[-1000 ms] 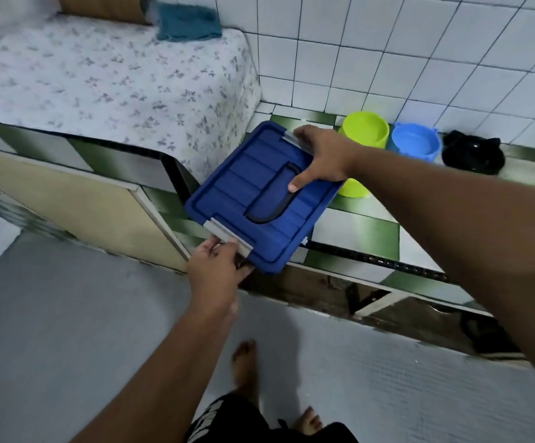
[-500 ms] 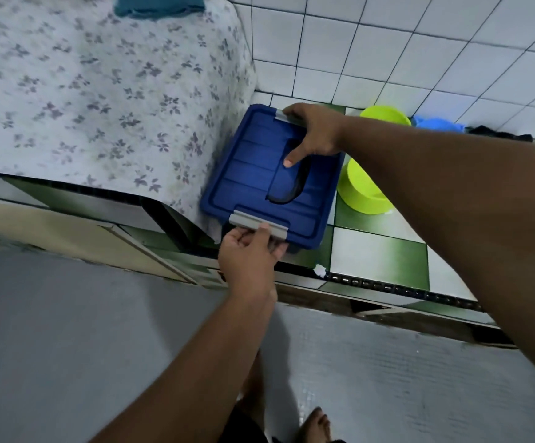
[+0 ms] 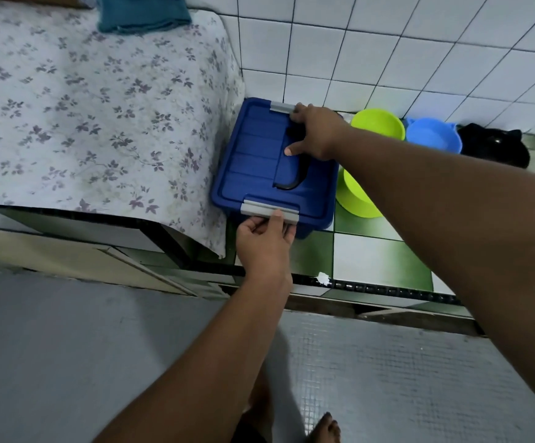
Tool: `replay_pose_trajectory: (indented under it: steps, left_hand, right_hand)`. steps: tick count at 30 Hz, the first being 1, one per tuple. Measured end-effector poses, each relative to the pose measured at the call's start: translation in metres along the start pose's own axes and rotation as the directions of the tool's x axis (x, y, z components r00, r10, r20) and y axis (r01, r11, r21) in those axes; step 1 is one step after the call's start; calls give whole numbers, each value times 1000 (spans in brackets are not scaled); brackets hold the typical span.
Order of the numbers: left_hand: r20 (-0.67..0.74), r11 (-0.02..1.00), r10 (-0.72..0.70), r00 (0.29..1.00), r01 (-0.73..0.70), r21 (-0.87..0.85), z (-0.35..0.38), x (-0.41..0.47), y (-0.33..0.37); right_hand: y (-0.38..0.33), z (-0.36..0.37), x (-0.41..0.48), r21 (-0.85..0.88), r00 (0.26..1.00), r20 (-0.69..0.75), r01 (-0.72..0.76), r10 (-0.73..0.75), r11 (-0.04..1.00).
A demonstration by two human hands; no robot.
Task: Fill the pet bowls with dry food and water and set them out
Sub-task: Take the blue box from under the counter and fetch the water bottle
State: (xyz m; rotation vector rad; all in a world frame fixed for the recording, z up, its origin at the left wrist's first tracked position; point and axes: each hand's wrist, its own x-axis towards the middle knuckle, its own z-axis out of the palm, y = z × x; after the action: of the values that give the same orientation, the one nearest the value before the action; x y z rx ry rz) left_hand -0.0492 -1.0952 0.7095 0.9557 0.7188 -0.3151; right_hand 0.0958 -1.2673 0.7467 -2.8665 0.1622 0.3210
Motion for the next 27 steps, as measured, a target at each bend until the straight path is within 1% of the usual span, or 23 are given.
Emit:
replay_pose_trajectory:
  steps: [4,6,8,10,12,14,16,18,20,22,24,25,27]
  left_hand:
    - [80,994,11,997,-19,105,-4,-3,-5]
    - [129,976,8,992,-36,214,-10,-5,-8]
    - [155,933,22,988,-76,352,-19,-12,-15]
    - [184,870,58,981,-140,473,-31,-21,-27]
    - [222,799,105,969,-215,562,-45,-34,-44]
    - [264,694,180,948,-313,648,-61,-48,-68]
    - [335,579,239,911,-411,704,-79,-62,-97]
    - [428,493,232,874,-484,723,-99,-74,-128]
    - [529,369,141,837,-541,756,-117,-81,-156]
    - [615,218,-51,787,-592,776,-132,-80,-181]
    - [621,117,-261,739,-614,780,-142,-67,-205]
    - [605,90,-338,721,-615,784,-146,-58,-218]
    - [571,24,-427,701,-622,783,-152,-30,-245]
  right_hand:
    - [-4,7,-27,67,996,-92,-3,9,998]
    - [-4,13,-52,153,986,-166,7,19,988]
    - [-1,20,-85,263,958,-283,33,44,964]
    - [6,33,-126,359,919,-387,71,79,930]
    - [16,54,-176,434,894,-434,102,109,895]
    - [26,82,-230,485,876,-462,116,142,867]
    - [38,117,-282,526,866,-472,124,167,842]
    - [48,152,-329,549,876,-451,120,172,827]
    - [59,187,-370,559,901,-396,82,179,825]
    - [71,225,-401,546,910,-380,75,167,835]
    - [85,263,-418,563,923,-329,21,200,826]
    - [92,281,-421,592,931,-274,-34,240,806]
    - [108,318,-418,659,927,-158,-159,341,735]
